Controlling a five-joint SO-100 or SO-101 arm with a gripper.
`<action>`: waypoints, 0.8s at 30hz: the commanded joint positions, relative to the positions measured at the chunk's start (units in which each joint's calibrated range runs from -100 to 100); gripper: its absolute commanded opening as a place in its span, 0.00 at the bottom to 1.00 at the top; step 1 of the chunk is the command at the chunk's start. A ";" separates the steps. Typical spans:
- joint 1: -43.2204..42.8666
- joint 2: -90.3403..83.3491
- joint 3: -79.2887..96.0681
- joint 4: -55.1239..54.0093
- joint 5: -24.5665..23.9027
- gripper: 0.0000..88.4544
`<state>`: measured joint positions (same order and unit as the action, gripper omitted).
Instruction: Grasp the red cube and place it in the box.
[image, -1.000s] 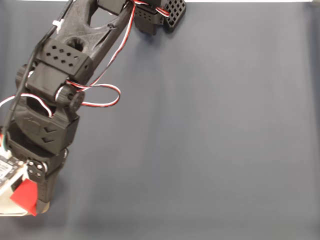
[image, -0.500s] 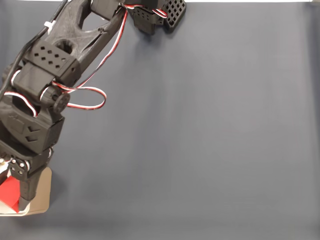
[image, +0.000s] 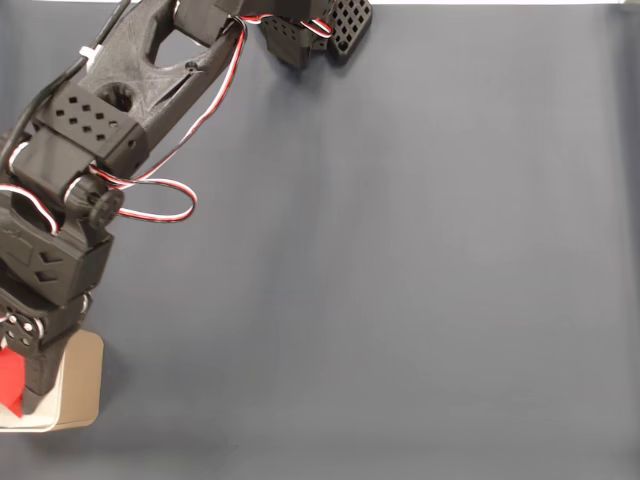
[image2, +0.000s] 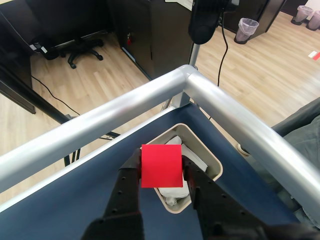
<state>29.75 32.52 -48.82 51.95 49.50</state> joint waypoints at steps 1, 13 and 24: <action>1.36 -1.15 -3.46 0.02 0.68 0.03; 2.14 -0.37 -3.82 -0.06 0.93 0.03; 2.50 -0.37 -3.91 -0.15 1.03 0.03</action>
<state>31.53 32.61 -49.28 51.95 49.99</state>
